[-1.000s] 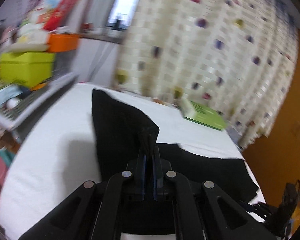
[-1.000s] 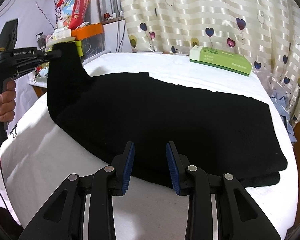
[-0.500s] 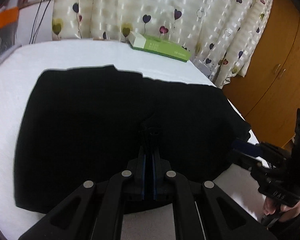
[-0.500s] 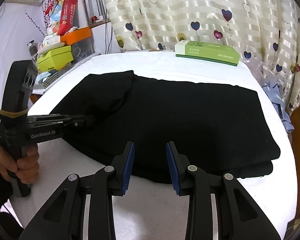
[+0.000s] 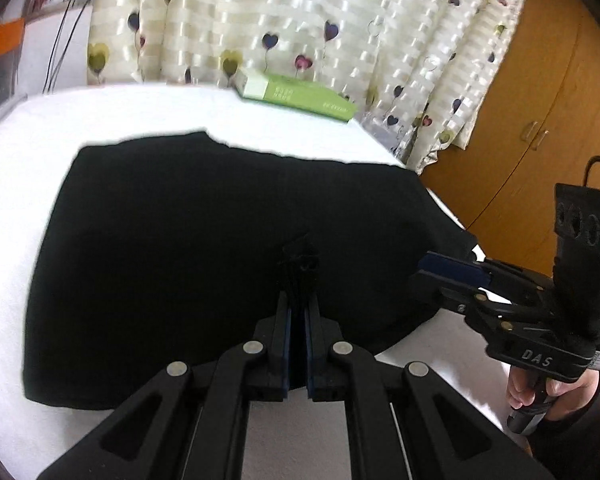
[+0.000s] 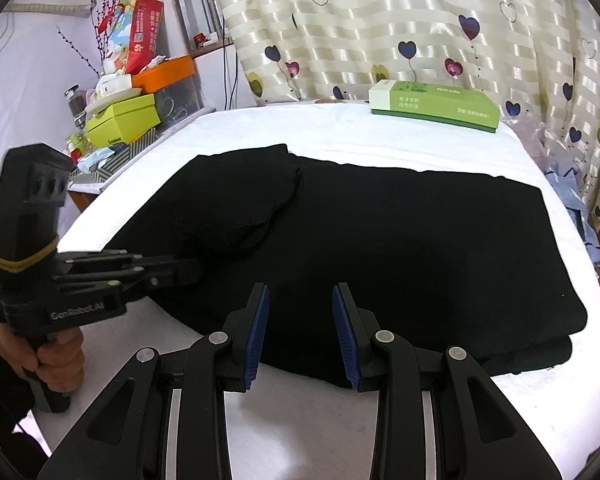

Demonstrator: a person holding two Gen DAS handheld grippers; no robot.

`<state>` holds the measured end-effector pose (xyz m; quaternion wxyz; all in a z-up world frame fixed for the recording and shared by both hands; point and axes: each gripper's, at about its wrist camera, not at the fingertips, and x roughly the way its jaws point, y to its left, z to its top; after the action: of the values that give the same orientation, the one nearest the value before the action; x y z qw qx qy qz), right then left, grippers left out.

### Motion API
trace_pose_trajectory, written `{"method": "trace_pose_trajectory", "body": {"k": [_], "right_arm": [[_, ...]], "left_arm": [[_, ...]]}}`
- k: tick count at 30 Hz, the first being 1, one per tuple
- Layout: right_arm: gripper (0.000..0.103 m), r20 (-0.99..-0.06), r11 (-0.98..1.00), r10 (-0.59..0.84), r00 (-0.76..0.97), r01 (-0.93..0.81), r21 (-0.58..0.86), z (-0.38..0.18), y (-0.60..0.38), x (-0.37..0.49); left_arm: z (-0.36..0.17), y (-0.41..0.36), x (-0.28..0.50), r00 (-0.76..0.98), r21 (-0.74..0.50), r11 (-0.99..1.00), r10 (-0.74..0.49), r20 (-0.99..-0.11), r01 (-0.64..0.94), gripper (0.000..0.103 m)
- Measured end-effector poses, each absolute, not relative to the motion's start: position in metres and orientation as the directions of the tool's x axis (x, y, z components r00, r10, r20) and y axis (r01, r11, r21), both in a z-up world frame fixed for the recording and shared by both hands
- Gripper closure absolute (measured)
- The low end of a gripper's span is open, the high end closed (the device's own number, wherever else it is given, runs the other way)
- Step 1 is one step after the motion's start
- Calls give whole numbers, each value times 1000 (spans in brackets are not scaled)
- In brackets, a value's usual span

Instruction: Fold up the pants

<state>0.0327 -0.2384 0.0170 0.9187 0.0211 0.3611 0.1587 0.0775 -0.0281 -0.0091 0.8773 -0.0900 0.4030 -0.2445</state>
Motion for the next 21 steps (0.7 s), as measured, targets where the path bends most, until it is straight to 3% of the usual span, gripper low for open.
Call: {"method": "trace_pose_trajectory", "body": {"k": [5,9,13,17,21], "right_arm": [[69,-655,942,330,679,-280,184,18,-239,35],[69,-646,929,369,669,-288,232,19,-239,42],[69,-628,903,430,649,-309,298,20,-234,64],[69,-627,871,490,605,-322,370,13,-228,98],[64,-670,876,482,565,-281,393,-1,-222,139]], "left_arm": [[0,-24,62,530,-407,827,-562,-636,389,84],[20,-4,43,581,-412,817,-576,-575,402,84],[32,32,47,716,-310,917,-392,-578,252,80],[22,65,63,740,-262,961,-238,-629,87,80],[7,77,68,725,-254,967,-201,-659,37,80]]}}
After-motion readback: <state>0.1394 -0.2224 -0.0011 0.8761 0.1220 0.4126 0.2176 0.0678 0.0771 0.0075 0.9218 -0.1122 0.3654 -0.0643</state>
